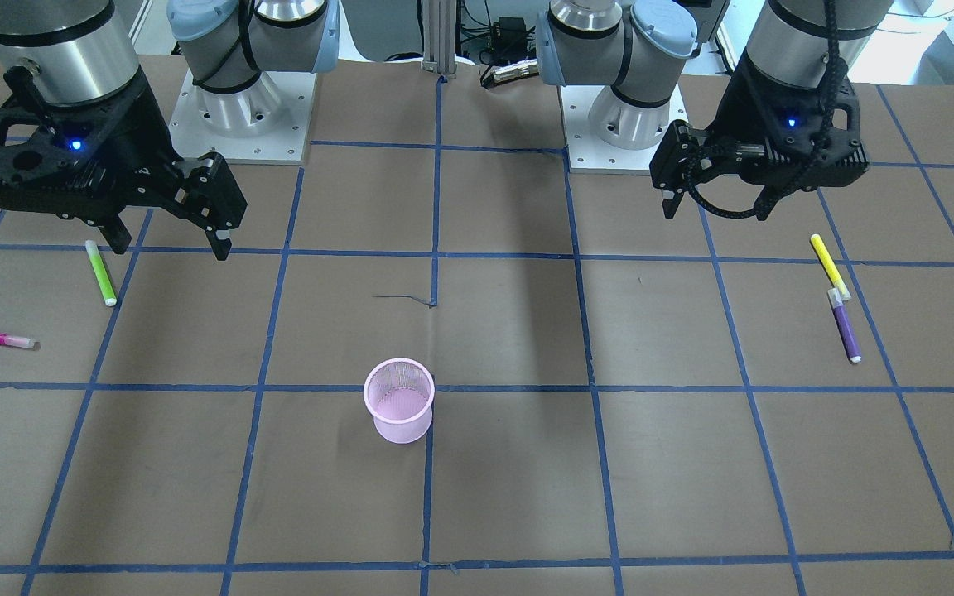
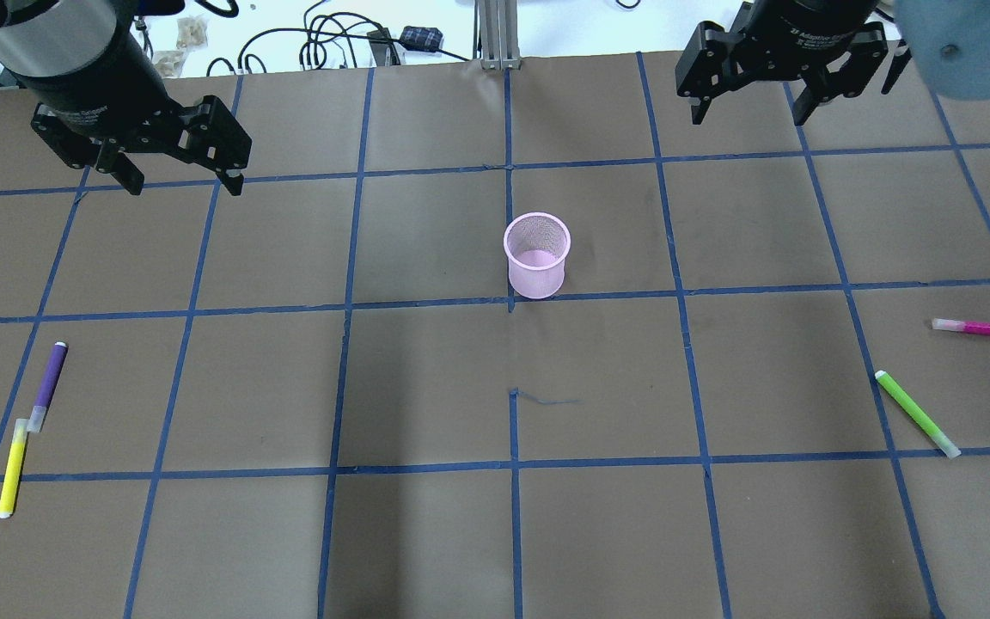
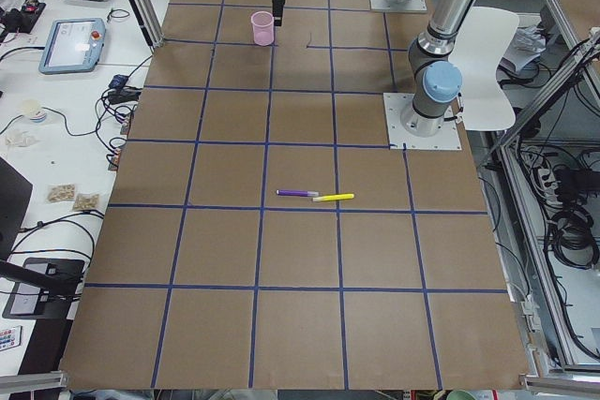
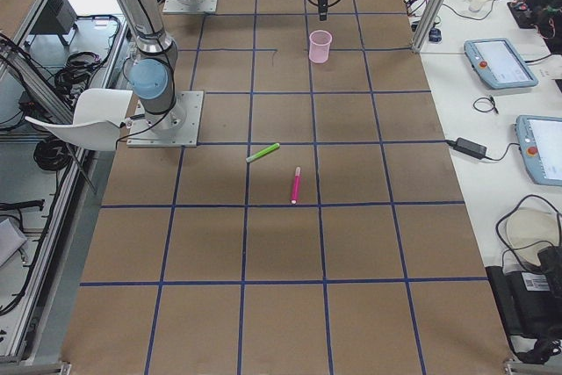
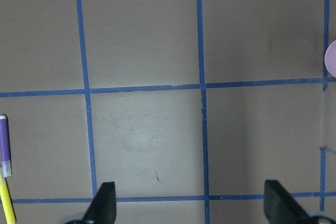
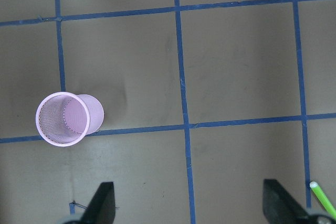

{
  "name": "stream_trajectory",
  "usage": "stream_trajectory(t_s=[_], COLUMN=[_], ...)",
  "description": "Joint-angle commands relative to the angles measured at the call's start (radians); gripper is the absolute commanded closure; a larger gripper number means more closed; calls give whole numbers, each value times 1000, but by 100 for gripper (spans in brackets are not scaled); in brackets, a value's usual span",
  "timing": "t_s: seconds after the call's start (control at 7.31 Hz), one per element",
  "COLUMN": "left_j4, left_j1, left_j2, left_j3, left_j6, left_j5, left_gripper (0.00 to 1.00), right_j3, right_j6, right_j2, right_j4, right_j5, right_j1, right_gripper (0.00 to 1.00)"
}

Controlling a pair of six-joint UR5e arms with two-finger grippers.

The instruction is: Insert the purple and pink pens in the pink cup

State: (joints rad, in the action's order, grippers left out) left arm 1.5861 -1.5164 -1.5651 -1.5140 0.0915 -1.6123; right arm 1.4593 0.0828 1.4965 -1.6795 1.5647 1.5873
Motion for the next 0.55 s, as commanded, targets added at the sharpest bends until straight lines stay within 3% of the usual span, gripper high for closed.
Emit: stream_trajectory(t_s=[0.0, 0.41], left_j4=[0, 32], left_j1=[1, 10], left_j2=[0, -4], left_j3=[0, -2], left_j6=[-1, -1], left_j5=[0, -11], left_gripper=[0, 0], right_j3=[0, 0], right_j6=[0, -3], right_j2=[-1, 1], right_j4=[-2, -2], right_j5=[1, 9], right_j1=[0, -1], right_gripper=[0, 0])
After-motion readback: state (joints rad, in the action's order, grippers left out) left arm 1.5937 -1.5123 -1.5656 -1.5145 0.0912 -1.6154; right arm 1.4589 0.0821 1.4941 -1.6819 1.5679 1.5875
